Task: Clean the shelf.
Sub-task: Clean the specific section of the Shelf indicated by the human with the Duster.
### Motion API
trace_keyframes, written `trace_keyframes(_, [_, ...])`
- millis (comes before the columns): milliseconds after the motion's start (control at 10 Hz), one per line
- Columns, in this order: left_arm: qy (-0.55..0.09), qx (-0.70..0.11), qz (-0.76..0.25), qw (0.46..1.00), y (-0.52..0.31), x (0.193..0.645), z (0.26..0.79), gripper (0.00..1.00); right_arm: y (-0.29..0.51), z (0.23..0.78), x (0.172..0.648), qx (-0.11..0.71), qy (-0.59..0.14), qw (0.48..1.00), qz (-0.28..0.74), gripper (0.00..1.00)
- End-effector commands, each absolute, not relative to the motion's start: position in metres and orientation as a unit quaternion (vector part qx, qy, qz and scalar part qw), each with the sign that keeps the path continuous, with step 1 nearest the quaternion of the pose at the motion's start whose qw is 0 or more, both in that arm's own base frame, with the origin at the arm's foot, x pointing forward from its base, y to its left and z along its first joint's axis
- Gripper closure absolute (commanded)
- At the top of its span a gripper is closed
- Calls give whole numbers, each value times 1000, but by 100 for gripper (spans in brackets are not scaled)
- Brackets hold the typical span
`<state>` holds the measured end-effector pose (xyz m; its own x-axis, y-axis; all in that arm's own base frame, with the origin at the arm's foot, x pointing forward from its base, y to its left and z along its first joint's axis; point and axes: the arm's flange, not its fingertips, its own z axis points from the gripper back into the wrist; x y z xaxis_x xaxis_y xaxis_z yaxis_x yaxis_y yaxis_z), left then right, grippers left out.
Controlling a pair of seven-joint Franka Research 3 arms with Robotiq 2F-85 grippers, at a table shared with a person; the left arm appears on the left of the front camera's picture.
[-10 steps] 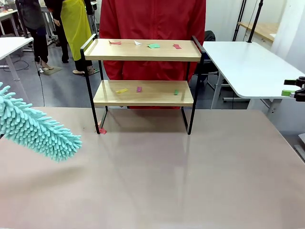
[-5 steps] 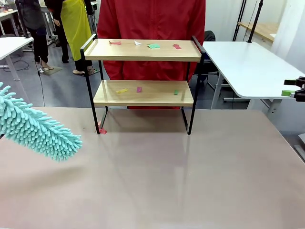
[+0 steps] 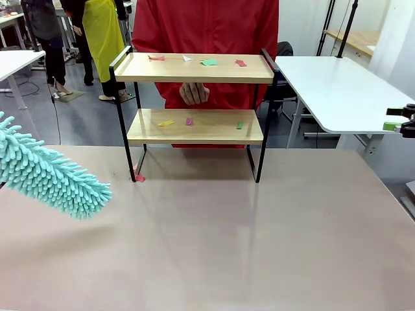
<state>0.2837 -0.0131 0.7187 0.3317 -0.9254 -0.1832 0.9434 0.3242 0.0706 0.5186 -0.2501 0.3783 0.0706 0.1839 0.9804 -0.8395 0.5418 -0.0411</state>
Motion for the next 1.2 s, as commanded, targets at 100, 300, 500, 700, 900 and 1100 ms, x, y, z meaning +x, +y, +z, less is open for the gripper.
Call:
trace_keyframes(100, [56,82,-575,812,-13,282,720,86,-247,386,519,285,-563,678,377,0])
trace_keyframes(300, [56,82,-575,812,-13,282,720,86,-247,386,519,285,-563,678,377,0])
trace_keyframes(500, [56,82,-575,812,-13,282,720,86,-247,386,519,285,-563,678,377,0])
trace_keyframes(700, [56,82,-575,812,-13,282,720,86,-247,386,519,285,-563,678,377,0])
trace_keyframes(900, [56,82,-575,812,-13,282,720,86,-247,386,519,285,-563,678,377,0])
trace_keyframes(1100, [56,82,-575,812,-13,282,720,86,-247,386,519,285,-563,678,377,0])
